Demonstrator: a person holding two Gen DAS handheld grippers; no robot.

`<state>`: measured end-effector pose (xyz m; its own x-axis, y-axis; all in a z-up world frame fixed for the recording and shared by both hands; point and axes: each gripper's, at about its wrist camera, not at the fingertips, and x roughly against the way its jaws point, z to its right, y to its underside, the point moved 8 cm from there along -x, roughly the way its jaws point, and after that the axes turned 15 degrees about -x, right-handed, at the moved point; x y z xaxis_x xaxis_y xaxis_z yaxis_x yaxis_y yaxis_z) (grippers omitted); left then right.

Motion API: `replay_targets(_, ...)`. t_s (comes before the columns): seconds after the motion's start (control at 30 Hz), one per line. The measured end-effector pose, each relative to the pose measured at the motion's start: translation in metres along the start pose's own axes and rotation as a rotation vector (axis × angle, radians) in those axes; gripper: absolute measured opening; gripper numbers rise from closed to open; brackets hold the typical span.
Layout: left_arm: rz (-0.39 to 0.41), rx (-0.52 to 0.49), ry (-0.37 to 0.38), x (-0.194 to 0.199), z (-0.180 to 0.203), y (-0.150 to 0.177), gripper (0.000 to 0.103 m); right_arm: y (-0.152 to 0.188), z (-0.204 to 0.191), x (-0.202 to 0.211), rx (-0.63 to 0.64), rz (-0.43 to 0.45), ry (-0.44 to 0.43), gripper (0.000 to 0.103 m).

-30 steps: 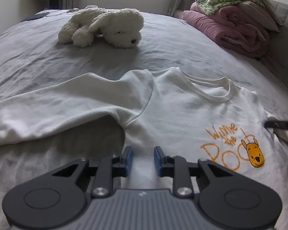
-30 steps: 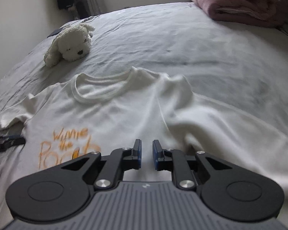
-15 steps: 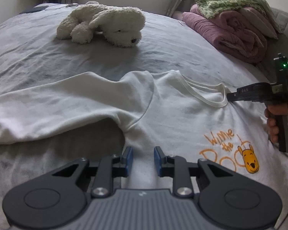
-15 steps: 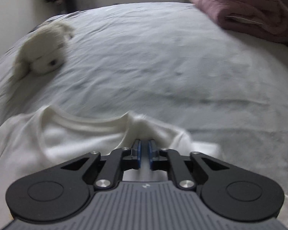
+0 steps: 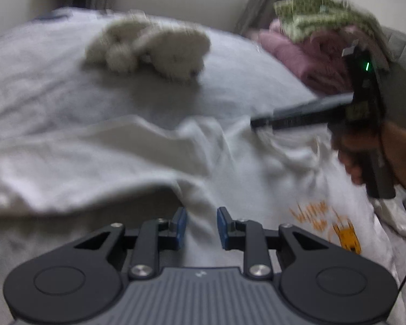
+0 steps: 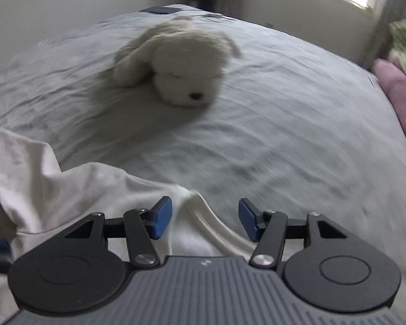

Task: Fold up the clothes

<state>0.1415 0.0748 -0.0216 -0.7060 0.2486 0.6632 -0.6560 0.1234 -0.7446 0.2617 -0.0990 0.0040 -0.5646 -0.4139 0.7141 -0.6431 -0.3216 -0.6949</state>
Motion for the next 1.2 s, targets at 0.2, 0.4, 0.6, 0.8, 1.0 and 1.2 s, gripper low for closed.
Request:
replay_targets(0.2,-0.03,0.0,-0.008,-0.012,-0.004,0.009,0.025,0.012,-0.01,-0.026,0.067,-0.062,-0.052,0.049)
replay_targets(0.4,-0.055,-0.05,-0.05,-0.015,-0.001,0.012,0.024,0.001,-0.018,-0.009,0.107,0.018,-0.035,0.013)
replay_targets(0.6,-0.065,-0.055,-0.063,-0.016,-0.001,0.012,0.023,-0.001,-0.012,-0.009,0.064,0.065,0.024,0.012)
replay_targets(0.8,-0.07,-0.031,-0.053,-0.015,-0.005,0.012,0.023,0.013,-0.018,-0.034,0.121,0.052,0.104,0.011)
replay_targets(1.0,-0.075,-0.029,-0.055,-0.013,-0.003,0.012,0.023,0.009,-0.01,-0.027,0.035,0.049,0.088,0.013)
replay_targets(1.2,-0.076,-0.018,-0.056,-0.008,-0.005,0.009,0.027,-0.004,0.01,0.031,-0.018,0.136,0.085,0.061)
